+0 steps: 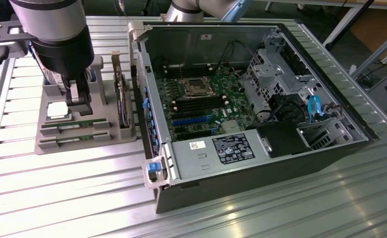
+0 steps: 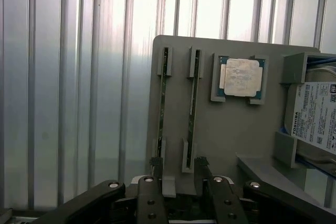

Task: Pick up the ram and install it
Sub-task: 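Pick up the ram and move it above insertion slot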

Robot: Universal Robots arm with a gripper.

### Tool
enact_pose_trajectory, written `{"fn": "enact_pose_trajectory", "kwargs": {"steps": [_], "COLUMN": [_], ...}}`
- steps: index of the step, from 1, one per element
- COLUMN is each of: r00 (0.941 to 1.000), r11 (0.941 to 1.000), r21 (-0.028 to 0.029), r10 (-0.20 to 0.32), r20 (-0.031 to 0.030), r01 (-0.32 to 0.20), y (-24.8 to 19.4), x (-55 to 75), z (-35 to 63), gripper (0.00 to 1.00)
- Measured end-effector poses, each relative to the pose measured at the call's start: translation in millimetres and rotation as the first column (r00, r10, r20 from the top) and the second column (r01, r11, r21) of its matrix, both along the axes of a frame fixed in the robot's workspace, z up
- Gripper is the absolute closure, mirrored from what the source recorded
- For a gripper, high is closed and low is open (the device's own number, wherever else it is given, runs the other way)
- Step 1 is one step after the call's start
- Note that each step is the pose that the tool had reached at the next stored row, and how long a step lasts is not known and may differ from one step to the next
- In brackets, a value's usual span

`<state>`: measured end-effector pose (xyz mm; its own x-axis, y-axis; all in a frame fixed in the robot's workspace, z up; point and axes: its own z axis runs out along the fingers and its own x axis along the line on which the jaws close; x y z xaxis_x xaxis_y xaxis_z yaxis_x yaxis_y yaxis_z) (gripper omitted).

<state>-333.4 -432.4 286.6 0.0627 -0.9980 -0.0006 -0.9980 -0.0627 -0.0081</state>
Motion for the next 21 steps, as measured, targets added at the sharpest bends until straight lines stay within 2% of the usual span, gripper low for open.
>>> {"fn": "enact_pose_trajectory", "kwargs": {"steps": [13, 21], "r00": [1.0000, 1.0000], "r11": [1.0000, 1.0000], "r21": [0.0001, 0.0000], "r10": [0.000, 0.000], "r20": [0.0002, 0.0002], "r01": [0.000, 0.000], "y": [-2.0, -10.9], "x": [-3.7, -3.6], "z": [-5.3, -7.3], "gripper": [0.63, 0.63]}}
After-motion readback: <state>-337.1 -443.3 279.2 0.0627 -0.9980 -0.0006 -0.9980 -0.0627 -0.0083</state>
